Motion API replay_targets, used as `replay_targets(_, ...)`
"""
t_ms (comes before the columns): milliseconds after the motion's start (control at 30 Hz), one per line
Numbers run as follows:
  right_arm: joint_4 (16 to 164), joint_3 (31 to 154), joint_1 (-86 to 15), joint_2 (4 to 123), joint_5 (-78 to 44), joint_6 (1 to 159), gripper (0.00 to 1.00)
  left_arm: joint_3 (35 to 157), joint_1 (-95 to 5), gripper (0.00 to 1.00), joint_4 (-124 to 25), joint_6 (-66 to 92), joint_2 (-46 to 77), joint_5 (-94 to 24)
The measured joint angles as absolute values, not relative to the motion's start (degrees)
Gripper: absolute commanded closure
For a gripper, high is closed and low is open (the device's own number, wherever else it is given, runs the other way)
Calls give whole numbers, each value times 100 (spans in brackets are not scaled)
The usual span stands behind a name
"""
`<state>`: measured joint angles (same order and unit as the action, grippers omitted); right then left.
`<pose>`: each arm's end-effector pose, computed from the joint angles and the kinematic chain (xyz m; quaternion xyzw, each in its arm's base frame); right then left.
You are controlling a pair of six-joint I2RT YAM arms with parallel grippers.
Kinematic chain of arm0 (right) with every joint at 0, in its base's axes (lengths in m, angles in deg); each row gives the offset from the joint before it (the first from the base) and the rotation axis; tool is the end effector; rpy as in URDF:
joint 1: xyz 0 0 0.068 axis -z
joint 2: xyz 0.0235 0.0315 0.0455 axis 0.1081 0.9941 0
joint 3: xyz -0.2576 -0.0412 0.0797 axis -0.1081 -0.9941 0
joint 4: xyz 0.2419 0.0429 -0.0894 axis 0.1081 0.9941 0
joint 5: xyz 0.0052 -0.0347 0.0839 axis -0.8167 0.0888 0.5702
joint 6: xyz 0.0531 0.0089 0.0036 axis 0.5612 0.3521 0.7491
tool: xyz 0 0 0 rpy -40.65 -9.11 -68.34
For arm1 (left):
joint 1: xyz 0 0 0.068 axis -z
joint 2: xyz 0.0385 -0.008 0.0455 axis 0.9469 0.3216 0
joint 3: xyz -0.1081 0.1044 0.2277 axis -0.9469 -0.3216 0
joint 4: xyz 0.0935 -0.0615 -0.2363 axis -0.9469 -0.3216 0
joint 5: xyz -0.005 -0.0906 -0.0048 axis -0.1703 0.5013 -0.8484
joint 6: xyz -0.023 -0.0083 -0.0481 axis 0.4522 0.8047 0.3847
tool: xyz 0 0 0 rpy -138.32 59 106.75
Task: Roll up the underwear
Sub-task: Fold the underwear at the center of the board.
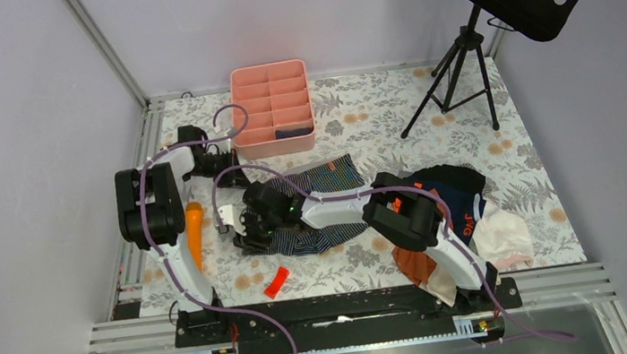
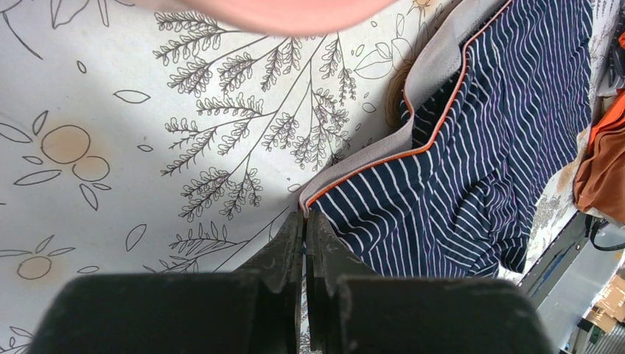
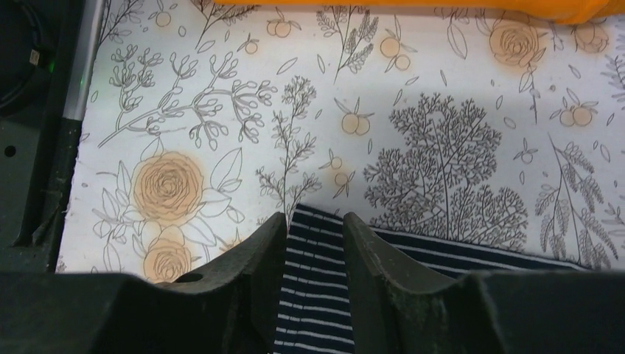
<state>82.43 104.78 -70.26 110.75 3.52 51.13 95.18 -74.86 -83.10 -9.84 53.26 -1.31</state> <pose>0.2028 0.4544 0.1494 -0.6664 0.5458 0.3625 0.3558 0.3759 -0.0001 0.1439 0.1141 0.9177 -0.3345 0.1816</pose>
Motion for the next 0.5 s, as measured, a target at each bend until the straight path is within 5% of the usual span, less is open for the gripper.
replay_targets(367, 8320, 10797, -7050, 11385, 350, 5043, 59, 9518, -7486, 100, -8445, -991, 5326, -133)
replay_targets(500, 8364, 10797, -7052, 11385, 383, 4903, 74, 9520, -7486, 100, -8469, -991, 5326, -133)
